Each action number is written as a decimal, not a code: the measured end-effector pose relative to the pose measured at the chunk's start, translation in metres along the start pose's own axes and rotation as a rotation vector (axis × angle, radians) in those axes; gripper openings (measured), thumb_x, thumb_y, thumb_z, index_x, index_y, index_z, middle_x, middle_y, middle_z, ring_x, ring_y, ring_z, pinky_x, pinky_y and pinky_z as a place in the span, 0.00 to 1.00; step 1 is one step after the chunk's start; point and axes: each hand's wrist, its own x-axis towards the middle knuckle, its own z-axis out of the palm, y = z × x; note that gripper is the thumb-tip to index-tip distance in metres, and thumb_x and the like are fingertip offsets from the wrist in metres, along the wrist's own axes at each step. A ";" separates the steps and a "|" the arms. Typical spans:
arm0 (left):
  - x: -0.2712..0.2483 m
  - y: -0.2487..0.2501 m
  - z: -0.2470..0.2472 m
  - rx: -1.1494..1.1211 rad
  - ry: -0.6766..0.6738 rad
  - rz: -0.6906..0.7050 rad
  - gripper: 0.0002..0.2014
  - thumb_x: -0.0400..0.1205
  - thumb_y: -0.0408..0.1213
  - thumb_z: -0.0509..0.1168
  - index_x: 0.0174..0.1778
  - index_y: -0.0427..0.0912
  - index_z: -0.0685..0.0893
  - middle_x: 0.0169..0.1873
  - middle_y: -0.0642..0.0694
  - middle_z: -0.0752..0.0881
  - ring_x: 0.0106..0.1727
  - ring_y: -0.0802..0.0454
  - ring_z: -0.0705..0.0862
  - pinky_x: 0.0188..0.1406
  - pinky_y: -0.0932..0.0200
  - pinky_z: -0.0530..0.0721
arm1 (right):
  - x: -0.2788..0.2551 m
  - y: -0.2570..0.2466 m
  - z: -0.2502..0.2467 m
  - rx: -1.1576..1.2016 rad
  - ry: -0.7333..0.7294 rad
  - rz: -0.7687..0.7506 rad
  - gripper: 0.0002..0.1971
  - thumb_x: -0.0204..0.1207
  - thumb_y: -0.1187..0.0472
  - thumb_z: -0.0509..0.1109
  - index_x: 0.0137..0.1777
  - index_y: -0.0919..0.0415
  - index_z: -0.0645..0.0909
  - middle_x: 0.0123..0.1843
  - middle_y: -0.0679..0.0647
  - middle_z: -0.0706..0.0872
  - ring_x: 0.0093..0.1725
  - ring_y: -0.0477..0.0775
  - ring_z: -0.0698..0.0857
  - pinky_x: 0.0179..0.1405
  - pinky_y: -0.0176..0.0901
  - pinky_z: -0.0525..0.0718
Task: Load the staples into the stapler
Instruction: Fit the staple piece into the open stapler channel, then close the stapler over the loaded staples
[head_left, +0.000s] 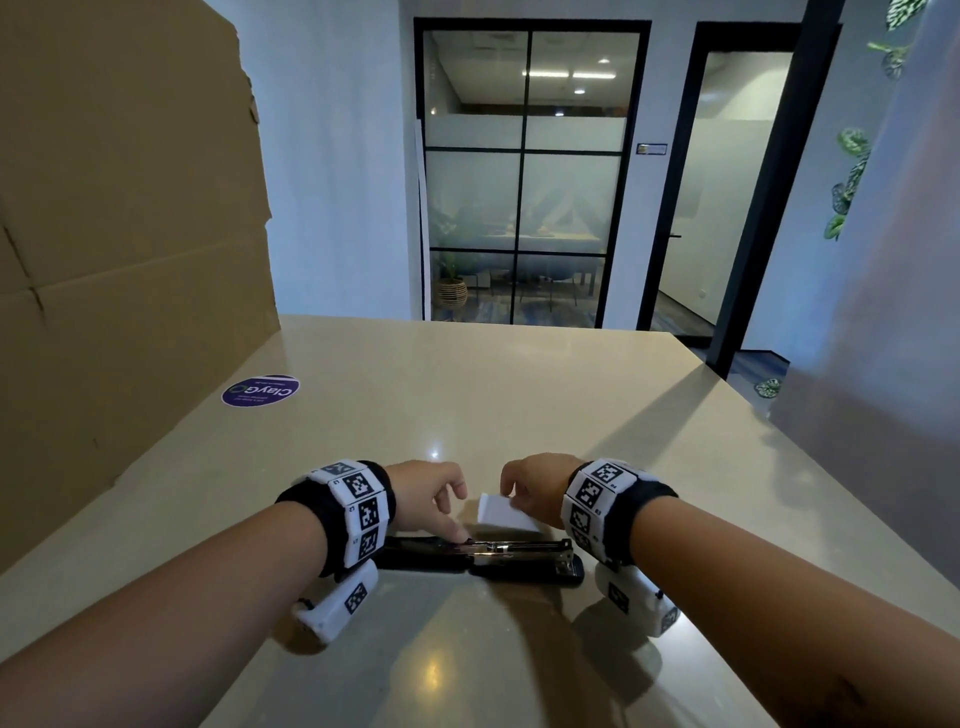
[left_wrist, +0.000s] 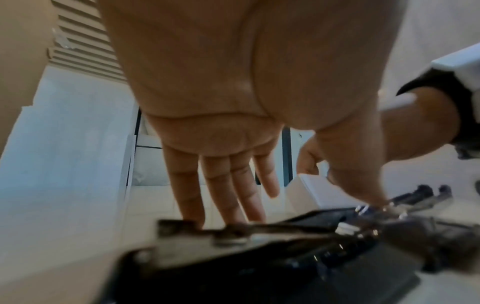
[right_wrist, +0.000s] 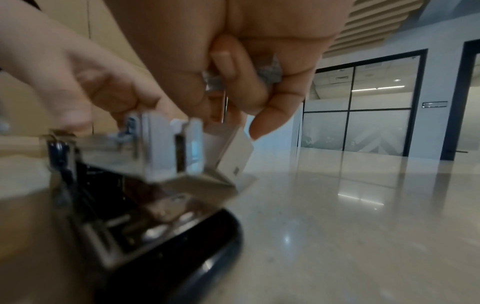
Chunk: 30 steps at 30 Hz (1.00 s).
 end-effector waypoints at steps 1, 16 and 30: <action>-0.004 -0.002 0.000 0.043 -0.045 -0.015 0.28 0.71 0.51 0.76 0.64 0.49 0.77 0.50 0.55 0.82 0.58 0.50 0.83 0.64 0.52 0.81 | 0.001 0.000 0.001 -0.010 -0.013 0.005 0.15 0.82 0.54 0.62 0.66 0.51 0.77 0.65 0.52 0.85 0.64 0.56 0.83 0.62 0.49 0.80; -0.014 -0.011 0.007 0.258 -0.108 0.015 0.20 0.71 0.44 0.77 0.56 0.47 0.82 0.47 0.53 0.82 0.48 0.51 0.80 0.54 0.51 0.81 | -0.024 0.006 -0.008 0.185 0.130 0.066 0.14 0.77 0.67 0.58 0.62 0.60 0.73 0.66 0.58 0.77 0.48 0.56 0.77 0.50 0.47 0.77; -0.015 -0.010 0.008 0.204 -0.110 0.010 0.19 0.70 0.42 0.78 0.55 0.47 0.83 0.45 0.54 0.84 0.46 0.52 0.82 0.52 0.54 0.81 | -0.046 -0.009 0.014 0.100 -0.036 -0.095 0.30 0.80 0.74 0.57 0.79 0.52 0.65 0.70 0.50 0.84 0.68 0.55 0.81 0.63 0.40 0.77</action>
